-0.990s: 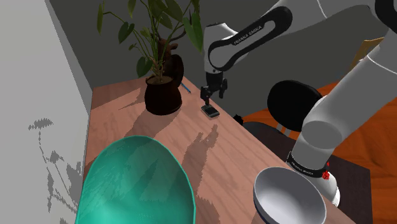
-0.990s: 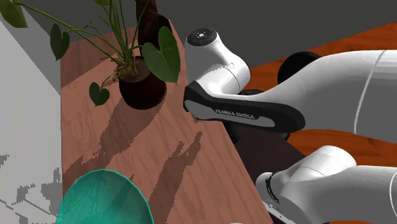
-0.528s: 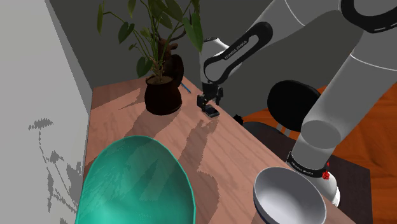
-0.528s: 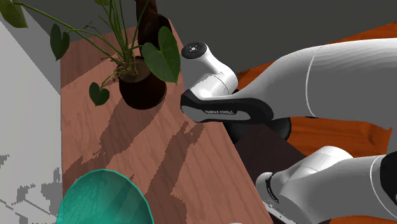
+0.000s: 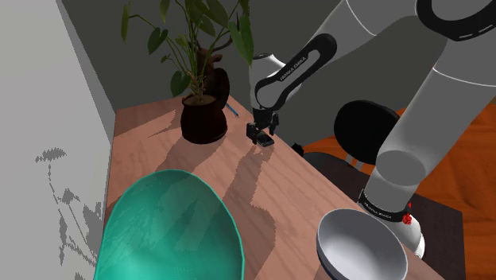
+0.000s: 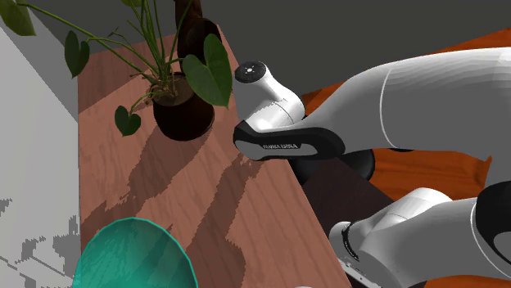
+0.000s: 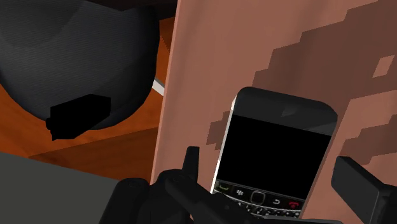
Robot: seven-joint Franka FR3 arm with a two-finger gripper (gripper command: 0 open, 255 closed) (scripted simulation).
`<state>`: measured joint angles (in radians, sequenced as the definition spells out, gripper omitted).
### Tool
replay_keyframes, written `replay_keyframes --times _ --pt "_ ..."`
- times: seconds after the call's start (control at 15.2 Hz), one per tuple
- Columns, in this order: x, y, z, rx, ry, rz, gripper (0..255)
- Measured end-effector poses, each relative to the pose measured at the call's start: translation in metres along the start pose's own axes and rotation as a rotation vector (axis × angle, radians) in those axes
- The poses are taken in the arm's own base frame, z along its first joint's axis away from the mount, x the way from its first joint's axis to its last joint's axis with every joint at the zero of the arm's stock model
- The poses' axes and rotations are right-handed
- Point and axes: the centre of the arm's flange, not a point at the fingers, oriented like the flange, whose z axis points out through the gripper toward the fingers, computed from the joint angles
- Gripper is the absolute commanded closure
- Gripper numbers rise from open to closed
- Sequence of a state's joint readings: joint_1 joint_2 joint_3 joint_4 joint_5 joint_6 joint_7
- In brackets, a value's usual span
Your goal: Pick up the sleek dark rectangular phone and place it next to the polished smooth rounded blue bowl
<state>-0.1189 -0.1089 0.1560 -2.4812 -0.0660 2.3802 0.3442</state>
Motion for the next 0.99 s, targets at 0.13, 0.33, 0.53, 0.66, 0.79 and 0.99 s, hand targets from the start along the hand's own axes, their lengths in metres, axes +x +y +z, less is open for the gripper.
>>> replay_keyframes --times 0.13,0.33,0.53,0.66,0.79,0.99 --pt "0.0000 0.0000 0.0001 0.000 0.000 0.000 0" --pt "0.0003 -0.0003 -0.0010 0.001 0.002 0.000 255" --pt "0.0003 -0.0004 -0.0010 0.001 0.002 -0.001 255" --pt "0.0003 -0.0004 -0.0010 0.001 0.002 -0.001 255" --pt "0.0003 -0.0004 -0.0010 0.001 0.002 0.000 255" --pt "0.0002 0.0005 -0.0068 0.000 0.001 0.000 255"
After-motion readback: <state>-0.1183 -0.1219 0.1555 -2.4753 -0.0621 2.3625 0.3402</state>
